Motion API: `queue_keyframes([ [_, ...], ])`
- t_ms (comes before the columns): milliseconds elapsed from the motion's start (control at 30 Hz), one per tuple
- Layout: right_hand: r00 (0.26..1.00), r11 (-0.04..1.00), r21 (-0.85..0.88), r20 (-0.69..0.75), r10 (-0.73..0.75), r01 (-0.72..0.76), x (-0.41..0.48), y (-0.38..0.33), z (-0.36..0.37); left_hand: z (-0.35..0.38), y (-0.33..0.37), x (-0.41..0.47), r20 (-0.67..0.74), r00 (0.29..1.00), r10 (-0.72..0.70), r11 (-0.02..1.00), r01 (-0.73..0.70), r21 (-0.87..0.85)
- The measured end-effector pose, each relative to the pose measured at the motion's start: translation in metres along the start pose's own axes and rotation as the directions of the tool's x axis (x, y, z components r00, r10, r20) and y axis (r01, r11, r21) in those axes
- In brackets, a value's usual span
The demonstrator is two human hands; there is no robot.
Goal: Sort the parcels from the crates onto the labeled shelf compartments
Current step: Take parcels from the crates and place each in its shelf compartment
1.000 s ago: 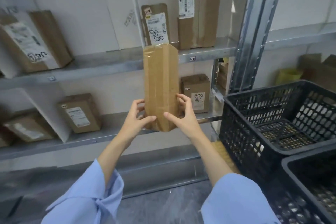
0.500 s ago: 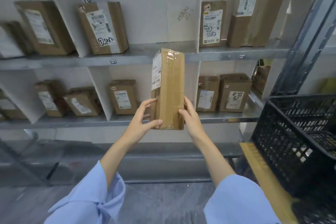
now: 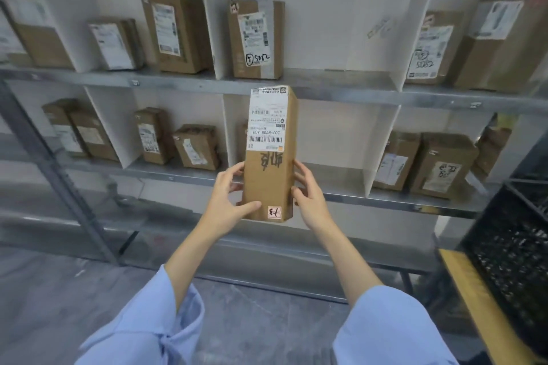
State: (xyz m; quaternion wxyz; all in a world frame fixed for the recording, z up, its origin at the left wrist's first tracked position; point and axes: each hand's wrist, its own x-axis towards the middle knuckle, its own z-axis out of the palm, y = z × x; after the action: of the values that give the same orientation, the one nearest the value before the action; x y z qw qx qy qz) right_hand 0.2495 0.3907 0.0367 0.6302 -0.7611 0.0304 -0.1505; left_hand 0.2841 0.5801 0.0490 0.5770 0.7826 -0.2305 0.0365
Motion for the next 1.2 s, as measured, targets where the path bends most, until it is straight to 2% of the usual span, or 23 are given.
queue_keyframes([
  [200,0.994,0.994,0.088,0.093,0.053,-0.061,0.008,-0.012,0.029,-0.031,-0.008,-0.013,-0.015,1.0,0.005,1.0,-0.005,-0.01],
  [500,0.965,0.998,0.018,0.257,-0.057,0.054,0.001,-0.014,0.041,-0.051,-0.007,-0.02,-0.124,0.992,0.006,0.999,0.0,0.046],
  [767,0.948,0.997,0.021,0.306,-0.083,0.08,0.003,-0.008,0.038,-0.051,-0.002,-0.02,-0.176,0.984,-0.021,0.999,0.028,0.035],
  [900,0.954,0.981,-0.145,0.288,-0.081,0.128,0.006,-0.013,0.032,-0.043,-0.003,-0.02,-0.224,0.975,-0.011,0.999,0.021,0.042],
  [1033,0.932,0.944,-0.27,0.353,-0.087,0.19,0.008,-0.016,0.027,-0.033,-0.002,-0.022,-0.258,0.966,-0.029,1.0,0.03,-0.001],
  [1200,0.931,0.96,-0.165,0.327,-0.162,0.225,0.011,-0.01,0.025,-0.026,0.001,-0.02,-0.323,0.944,-0.066,0.998,0.062,-0.024],
])
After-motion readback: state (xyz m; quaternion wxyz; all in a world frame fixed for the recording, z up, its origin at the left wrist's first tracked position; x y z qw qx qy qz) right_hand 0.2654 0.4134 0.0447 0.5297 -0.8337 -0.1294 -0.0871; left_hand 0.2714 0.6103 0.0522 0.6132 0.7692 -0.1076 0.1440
